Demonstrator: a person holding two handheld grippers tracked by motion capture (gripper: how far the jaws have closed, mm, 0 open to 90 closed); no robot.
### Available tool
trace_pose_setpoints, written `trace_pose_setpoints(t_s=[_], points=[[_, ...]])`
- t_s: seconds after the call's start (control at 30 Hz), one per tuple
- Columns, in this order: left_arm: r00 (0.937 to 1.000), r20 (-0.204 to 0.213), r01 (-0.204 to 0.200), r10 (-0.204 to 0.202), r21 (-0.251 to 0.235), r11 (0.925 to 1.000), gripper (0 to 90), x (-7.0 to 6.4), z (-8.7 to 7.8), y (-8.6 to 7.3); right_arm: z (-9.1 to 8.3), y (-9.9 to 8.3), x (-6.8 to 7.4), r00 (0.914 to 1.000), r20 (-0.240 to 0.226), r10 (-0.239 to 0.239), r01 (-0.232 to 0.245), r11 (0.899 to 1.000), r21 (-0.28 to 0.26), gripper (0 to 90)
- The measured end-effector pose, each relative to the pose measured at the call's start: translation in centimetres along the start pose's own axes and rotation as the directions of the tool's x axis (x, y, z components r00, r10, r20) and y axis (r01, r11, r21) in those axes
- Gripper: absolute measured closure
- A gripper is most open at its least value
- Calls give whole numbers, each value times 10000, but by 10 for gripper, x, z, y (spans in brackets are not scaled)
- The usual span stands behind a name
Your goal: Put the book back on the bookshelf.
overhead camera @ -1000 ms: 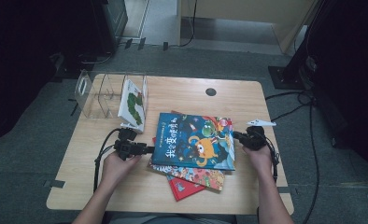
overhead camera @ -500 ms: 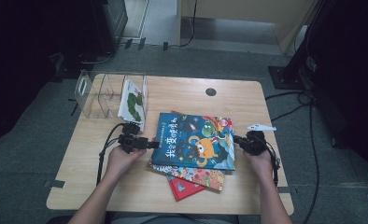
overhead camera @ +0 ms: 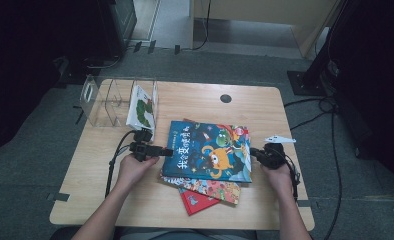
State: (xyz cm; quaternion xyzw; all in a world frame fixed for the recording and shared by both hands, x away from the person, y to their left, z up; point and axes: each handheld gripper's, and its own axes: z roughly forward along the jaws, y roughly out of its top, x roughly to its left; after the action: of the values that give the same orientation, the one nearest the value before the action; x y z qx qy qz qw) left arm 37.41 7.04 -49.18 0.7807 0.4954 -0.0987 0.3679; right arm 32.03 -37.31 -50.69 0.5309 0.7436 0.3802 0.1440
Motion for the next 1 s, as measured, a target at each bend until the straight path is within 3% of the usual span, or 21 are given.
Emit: trace_pose_setpoints(t_s=[0.23, 0.37, 0.77, 1.0], points=[[10000, -21, -37, 38, 161, 9999, 372, -2, 6, 1, 2, 0, 0, 9996, -238, 144, -145, 9999, -47, 900], [9999, 48, -91, 90, 201, 9998, 388, -3, 6, 0, 2, 1, 6, 9999, -92, -143, 142, 9999, -47, 900], [9998, -45, -182, 183, 246, 9995, 397, -4, 6, 0, -2, 1, 9, 9987, -296, -416, 416, 9991, -38, 900], [9998, -191, -95, 106, 594, 9982, 452, -6, 5, 0, -4, 1, 14, 9973, -237, -699, 700, 9975, 17, 900]])
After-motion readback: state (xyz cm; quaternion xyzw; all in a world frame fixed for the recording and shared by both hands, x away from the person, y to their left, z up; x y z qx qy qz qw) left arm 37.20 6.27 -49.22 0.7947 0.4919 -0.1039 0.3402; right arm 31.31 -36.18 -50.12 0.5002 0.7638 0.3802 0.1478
